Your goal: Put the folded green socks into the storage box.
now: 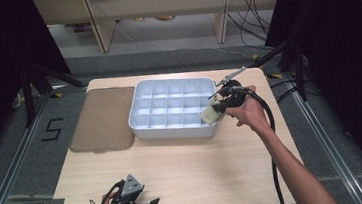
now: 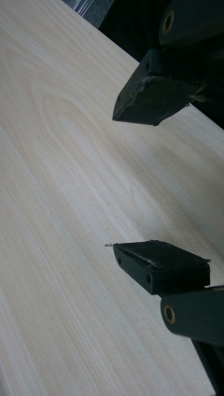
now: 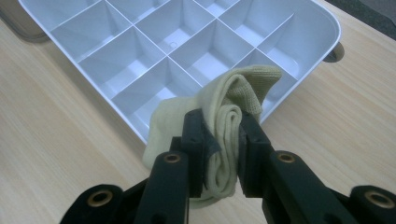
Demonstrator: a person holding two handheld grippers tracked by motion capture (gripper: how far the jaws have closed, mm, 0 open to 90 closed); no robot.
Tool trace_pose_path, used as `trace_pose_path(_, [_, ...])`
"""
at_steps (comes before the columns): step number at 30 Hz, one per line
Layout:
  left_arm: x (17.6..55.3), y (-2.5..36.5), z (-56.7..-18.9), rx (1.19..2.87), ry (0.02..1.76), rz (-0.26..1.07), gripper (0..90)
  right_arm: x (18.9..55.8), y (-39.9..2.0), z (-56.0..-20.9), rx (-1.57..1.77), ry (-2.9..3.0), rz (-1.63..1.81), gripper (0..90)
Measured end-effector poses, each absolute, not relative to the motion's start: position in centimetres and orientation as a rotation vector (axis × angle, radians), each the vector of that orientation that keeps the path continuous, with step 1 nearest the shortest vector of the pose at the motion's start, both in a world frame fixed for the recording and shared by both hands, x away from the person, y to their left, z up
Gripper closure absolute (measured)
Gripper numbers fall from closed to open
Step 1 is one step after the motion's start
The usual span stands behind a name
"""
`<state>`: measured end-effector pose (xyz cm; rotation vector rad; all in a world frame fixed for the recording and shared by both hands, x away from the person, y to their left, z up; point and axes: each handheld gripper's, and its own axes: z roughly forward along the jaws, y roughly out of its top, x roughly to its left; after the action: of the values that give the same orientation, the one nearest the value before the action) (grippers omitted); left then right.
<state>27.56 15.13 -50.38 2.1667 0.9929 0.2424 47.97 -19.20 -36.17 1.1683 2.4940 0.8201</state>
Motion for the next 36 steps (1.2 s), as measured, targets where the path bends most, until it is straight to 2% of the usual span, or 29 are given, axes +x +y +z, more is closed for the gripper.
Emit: trace_pose_path(36, [27.5, 15.1, -50.3, 2.167, 0.995, 0.253, 30.0, 50.5, -15.6, -39.5, 1.128, 2.521, 0.495, 76.4])
